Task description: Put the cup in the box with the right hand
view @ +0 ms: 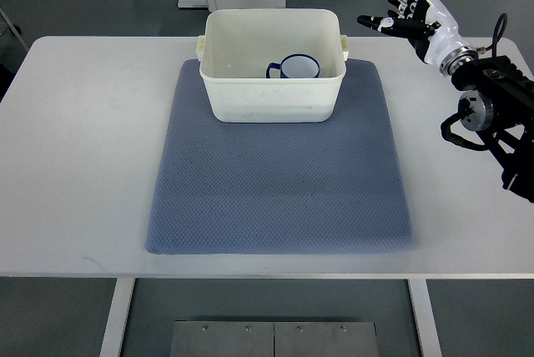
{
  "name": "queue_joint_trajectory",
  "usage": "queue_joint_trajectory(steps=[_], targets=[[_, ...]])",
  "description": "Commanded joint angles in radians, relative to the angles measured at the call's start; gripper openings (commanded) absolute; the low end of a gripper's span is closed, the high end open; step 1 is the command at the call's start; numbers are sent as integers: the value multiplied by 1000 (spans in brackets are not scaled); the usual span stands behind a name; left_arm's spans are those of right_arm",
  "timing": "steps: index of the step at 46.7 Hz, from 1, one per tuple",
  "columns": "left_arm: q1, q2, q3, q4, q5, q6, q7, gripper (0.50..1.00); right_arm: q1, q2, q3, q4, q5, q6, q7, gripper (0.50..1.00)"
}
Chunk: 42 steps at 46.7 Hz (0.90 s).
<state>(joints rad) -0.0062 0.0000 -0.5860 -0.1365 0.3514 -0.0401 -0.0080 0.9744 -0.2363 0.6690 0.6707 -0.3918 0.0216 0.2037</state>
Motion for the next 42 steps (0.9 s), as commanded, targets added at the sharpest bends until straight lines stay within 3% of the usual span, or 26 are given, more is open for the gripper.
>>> queue_joint_trajectory(steps=[1,25,42], targets=[[0,0,0,0,0,0,0,1000,-48,3,98,6,1,8,-32,1000],[0,0,0,0,0,0,0,1000,-215,8,169,9,-1,-6,-4,1000],[0,0,0,0,0,-1,0,1000,-223,11,169,13,1,-5,-3,1000]])
